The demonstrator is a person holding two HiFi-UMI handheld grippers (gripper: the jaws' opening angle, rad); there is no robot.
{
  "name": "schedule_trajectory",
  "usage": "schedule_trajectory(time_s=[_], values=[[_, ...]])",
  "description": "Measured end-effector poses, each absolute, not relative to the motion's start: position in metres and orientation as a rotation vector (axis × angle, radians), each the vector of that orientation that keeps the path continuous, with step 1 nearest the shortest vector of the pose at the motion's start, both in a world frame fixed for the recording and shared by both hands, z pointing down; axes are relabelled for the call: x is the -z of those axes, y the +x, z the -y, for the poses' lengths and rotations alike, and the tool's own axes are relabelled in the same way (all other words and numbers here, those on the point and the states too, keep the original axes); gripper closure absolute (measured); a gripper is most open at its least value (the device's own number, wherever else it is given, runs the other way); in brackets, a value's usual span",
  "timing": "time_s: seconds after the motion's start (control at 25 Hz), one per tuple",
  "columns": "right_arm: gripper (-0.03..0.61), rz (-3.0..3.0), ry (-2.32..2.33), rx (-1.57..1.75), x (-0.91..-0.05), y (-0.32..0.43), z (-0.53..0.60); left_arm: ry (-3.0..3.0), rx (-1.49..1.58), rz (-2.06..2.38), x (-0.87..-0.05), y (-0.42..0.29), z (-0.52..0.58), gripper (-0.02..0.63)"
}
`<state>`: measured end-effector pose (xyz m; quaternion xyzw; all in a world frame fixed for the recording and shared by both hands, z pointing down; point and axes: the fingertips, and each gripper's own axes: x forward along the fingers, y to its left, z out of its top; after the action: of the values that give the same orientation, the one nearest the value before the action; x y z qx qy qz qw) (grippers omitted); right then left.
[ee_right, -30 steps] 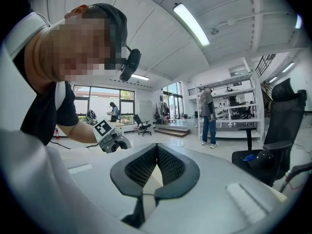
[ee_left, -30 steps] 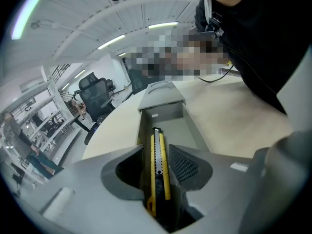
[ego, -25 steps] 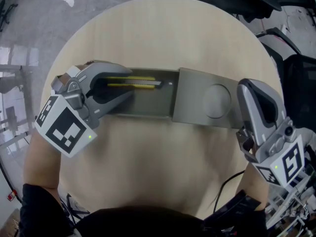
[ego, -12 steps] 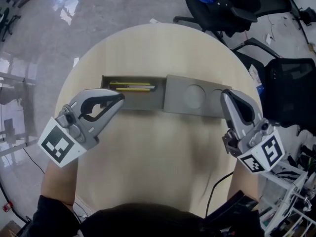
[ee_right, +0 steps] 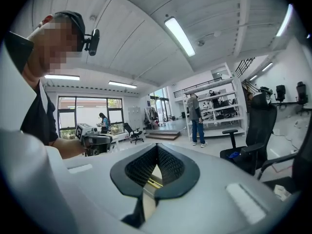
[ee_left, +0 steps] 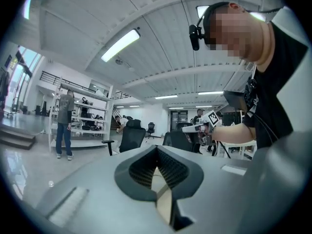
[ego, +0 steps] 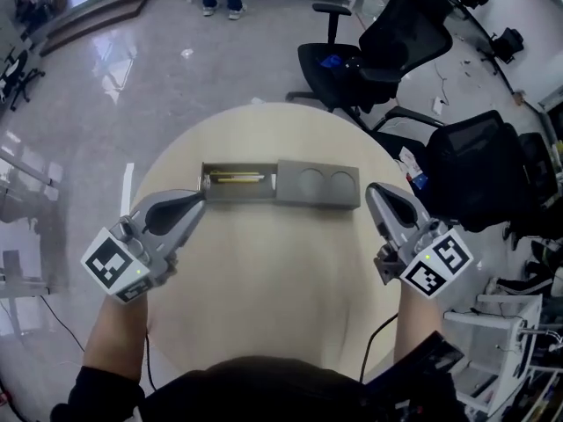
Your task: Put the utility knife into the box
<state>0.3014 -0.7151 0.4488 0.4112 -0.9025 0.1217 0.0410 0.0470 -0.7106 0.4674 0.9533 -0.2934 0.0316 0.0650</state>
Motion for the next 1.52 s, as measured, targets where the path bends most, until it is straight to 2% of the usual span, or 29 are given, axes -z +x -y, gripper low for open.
schedule_trajectory(time_s=[0.32,0.8,1.12,1.52], values=[[0.565,2.779,1.317,-0.39,-0.391,0.271,0.632,2.855,0.128,0.821,-0.383,0.02,0.62,0.614],[0.565,2.804,1.452,-0.42,-0.326,0.236,0.521,2.93,0.134,0.646,-0.326,0.004,0.509,0.614],[0.565,2.871,1.336,-0.405,-0.311,0.277,0.445,2.934,0.184,0.75,-0.29,0.057,0.42,0.614],[0.565,2.914,1.197,-0.468,-0.327,0.331,0.358,2.913,0.166,0.835,-0.287,0.114,0.337,0.614]])
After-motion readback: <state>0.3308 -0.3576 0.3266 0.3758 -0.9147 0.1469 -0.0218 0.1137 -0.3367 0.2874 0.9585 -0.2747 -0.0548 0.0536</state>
